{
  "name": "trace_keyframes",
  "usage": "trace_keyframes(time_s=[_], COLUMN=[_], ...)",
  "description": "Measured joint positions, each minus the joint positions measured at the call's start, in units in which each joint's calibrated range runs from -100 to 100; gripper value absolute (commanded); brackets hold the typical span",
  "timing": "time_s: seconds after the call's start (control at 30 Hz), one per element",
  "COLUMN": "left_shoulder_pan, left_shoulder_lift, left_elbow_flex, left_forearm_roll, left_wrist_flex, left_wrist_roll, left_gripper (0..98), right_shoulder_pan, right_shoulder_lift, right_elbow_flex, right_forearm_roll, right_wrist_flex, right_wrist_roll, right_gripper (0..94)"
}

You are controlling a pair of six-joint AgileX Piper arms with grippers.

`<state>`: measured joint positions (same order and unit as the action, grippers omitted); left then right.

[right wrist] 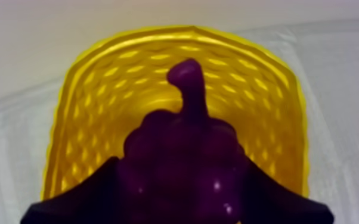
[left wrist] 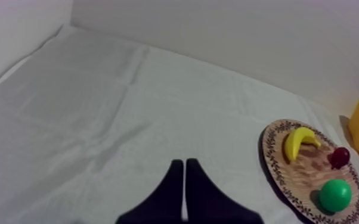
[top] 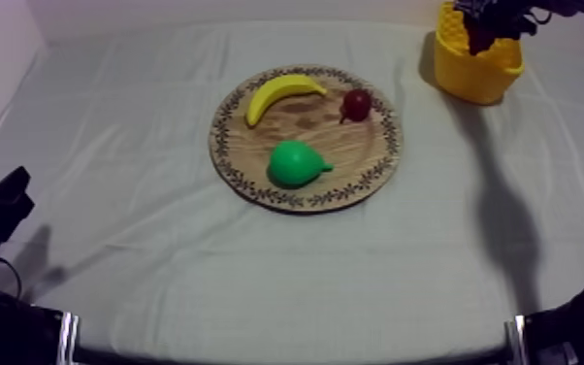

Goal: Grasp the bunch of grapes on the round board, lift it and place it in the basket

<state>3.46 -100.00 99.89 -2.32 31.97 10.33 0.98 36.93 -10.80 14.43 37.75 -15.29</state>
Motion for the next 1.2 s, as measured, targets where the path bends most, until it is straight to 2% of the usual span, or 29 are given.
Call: trace_keyframes(time_s=[0.37, 0.43, 0.63, 0.8, 0.97, 1.2], left_shoulder_pan=[0.0, 0.0, 0.0, 0.0, 0.0, 0.0], left_shoulder_lift=[0.0, 0.0, 0.0, 0.0, 0.0, 0.0], left_elbow_flex=[0.0, 0.0, 0.0, 0.0, 0.0, 0.0], left_forearm_roll=[0.0, 0.0, 0.0, 0.0, 0.0, 0.0], left_wrist_flex=[0.0, 0.0, 0.0, 0.0, 0.0, 0.0], left_wrist_roll=[0.0, 0.0, 0.0, 0.0, 0.0, 0.0], left_gripper=[0.1, 0.1, 0.1, 0.1, 0.1, 0.1], right_shoulder_pan=[-0.65, -0.65, -0.65, -0.65, -0.77, -0.72], right_shoulder_lift=[-0.07, -0.21, -1.49, -2.21, -2.77, -3.53], right_elbow_flex=[0.32, 0.57, 1.6, 2.36, 2.83, 3.63], right_forearm_roll=[0.99, 0.99, 0.92, 0.55, 0.12, 0.12], right_wrist_flex=[0.06, -0.01, -1.19, -1.06, 0.53, 0.65], right_wrist_roll=[-1.18, -1.41, -1.54, -1.6, -1.54, -1.54], right_gripper=[31.0, 34.6, 55.9, 67.4, 72.6, 73.7])
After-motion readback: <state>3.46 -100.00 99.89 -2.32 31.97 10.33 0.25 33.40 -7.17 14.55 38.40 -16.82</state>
